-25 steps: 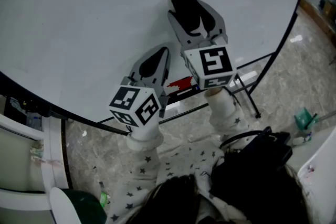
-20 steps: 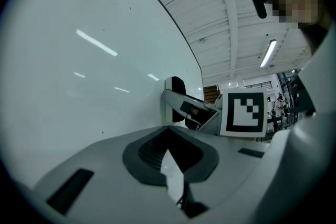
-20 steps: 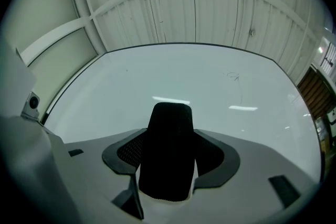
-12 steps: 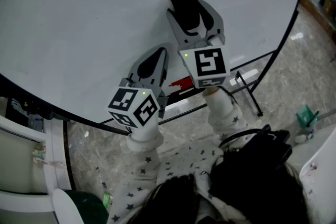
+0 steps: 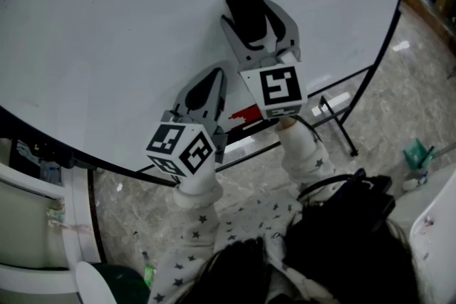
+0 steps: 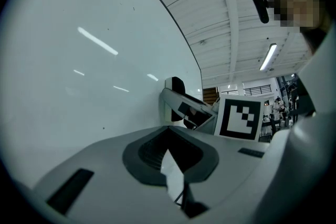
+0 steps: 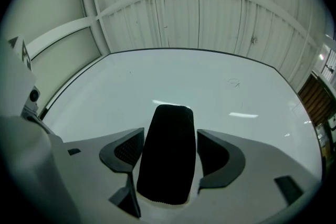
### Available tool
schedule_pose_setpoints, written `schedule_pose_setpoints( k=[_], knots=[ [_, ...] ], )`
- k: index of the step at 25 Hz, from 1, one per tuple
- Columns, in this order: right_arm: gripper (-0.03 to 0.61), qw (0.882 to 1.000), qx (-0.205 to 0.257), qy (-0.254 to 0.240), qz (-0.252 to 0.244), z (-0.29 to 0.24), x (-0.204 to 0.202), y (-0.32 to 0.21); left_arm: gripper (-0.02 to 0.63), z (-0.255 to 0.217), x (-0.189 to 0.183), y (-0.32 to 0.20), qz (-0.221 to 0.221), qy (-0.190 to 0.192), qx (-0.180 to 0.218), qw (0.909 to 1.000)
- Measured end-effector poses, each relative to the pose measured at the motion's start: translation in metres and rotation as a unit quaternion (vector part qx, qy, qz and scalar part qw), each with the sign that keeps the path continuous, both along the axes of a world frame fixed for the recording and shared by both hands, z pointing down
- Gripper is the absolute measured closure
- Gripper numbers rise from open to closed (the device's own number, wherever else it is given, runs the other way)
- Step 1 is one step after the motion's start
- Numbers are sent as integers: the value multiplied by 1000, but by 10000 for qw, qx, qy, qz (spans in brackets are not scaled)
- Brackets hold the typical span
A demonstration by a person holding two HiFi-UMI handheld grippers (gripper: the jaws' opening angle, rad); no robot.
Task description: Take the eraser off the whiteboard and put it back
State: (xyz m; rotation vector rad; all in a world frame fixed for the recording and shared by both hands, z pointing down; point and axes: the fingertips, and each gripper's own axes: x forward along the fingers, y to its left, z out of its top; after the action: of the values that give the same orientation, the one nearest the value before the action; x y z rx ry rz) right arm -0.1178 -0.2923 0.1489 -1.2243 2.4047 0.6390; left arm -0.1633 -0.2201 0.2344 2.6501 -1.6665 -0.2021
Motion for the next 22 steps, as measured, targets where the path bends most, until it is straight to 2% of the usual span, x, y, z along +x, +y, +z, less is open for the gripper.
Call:
schedule_pose_setpoints(
  k=[1, 7, 12, 17, 22],
  knots=[
    [262, 10000, 6, -30, -54, -1, 0, 1, 612, 0, -1, 1, -2, 10, -2, 10000],
    [227, 9989, 67, -278, -383, -10, 14, 22, 612, -1, 9, 13, 13, 15, 36, 10000],
    [227, 9981, 180, -334, -491, -8, 49, 51, 612, 1, 33, 30, 29, 55, 106, 9999],
    [227, 9972, 169, -142, -721, -1, 46, 62, 612, 3, 28, 26, 126, 179, 49, 9997],
    [229, 9954, -251, 132, -915, 15, 42, 58, 612, 10, 32, 17, 349, 293, -84, 9989]
  ],
)
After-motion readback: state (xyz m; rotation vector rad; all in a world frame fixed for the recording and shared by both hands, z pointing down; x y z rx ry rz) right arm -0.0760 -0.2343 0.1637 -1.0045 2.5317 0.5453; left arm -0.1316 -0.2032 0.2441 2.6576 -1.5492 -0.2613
